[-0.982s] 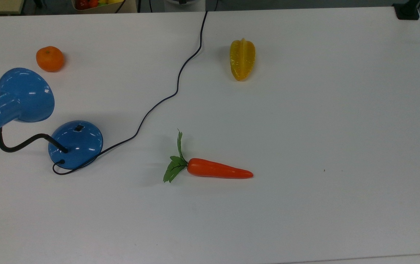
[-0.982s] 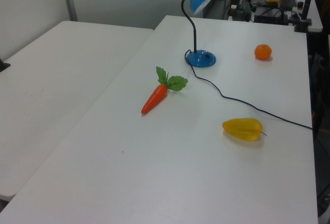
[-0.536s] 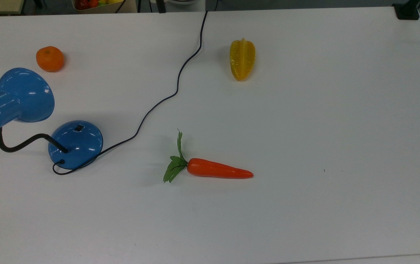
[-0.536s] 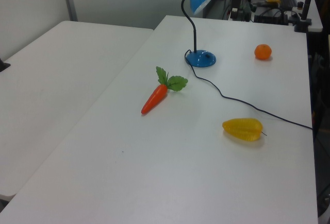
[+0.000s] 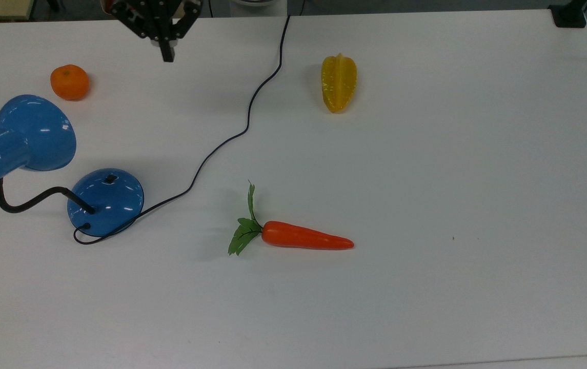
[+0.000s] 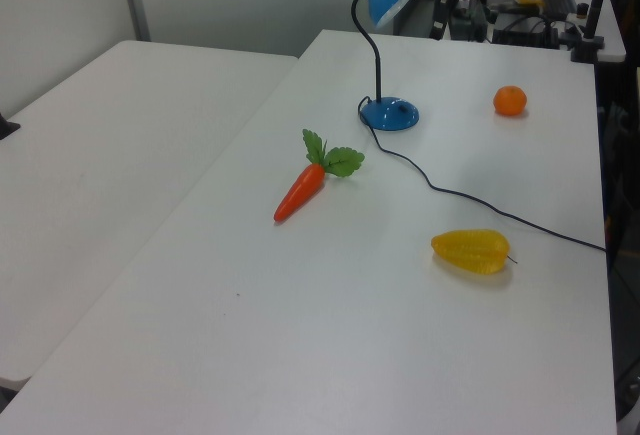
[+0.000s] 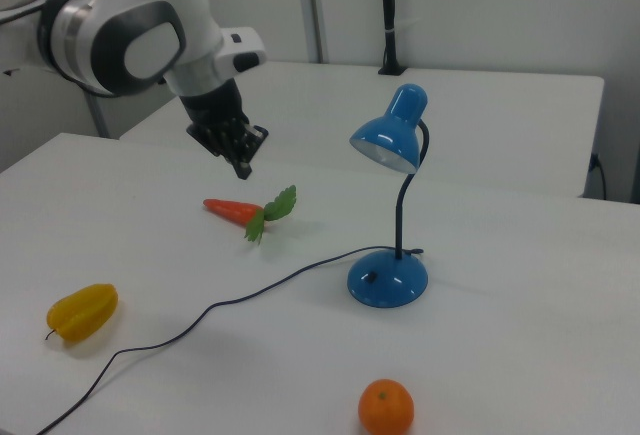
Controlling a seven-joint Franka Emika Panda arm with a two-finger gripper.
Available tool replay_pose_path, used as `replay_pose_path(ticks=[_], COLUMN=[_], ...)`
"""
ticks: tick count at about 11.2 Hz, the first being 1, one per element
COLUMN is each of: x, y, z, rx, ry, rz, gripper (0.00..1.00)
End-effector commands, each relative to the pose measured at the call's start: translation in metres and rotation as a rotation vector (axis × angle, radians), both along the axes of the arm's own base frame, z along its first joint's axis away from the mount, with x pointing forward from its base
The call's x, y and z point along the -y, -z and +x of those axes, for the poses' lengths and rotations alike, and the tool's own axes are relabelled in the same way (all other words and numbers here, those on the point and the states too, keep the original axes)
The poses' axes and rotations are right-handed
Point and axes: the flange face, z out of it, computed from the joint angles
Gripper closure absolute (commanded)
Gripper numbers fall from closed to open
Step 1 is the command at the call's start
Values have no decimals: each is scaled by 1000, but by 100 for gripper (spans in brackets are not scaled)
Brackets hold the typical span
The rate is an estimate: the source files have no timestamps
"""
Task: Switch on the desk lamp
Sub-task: 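Move the gripper down toward the blue lamp's round base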
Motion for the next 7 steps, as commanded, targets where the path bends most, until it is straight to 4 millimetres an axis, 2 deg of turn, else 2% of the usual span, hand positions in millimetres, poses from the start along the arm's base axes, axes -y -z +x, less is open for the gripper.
replay_pose_path(ticks=[1, 7], x=[29, 79], y=[32, 104], z=[3, 33], rx=[55, 97], ry=[10, 76], rz=[-30, -115], gripper=[100, 100])
